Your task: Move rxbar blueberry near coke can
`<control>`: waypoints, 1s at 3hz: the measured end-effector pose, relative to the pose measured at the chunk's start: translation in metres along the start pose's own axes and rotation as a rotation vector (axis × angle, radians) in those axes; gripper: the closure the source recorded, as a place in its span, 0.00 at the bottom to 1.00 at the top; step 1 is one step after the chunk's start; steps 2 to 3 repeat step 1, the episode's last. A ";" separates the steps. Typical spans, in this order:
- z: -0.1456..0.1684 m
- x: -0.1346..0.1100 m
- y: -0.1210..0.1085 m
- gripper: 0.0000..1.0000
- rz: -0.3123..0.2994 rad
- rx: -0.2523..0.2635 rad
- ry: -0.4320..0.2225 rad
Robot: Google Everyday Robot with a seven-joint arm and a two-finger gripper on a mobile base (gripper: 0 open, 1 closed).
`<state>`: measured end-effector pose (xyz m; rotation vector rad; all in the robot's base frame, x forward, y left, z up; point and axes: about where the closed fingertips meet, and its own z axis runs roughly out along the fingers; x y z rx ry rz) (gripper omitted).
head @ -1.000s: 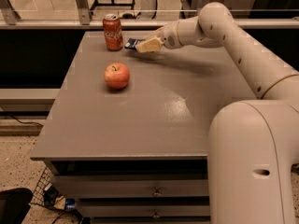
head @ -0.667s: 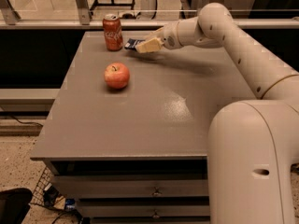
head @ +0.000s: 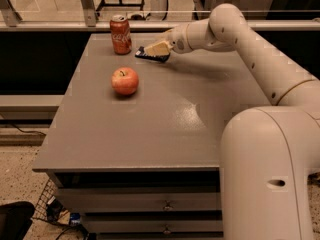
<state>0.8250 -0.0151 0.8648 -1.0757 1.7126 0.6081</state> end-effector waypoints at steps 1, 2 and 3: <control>0.003 0.000 0.001 0.00 0.001 -0.004 0.000; 0.003 0.000 0.001 0.00 0.001 -0.004 0.000; 0.003 0.000 0.001 0.00 0.001 -0.004 0.000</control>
Offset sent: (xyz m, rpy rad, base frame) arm 0.0000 0.0000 0.0000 0.0000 0.0000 0.0000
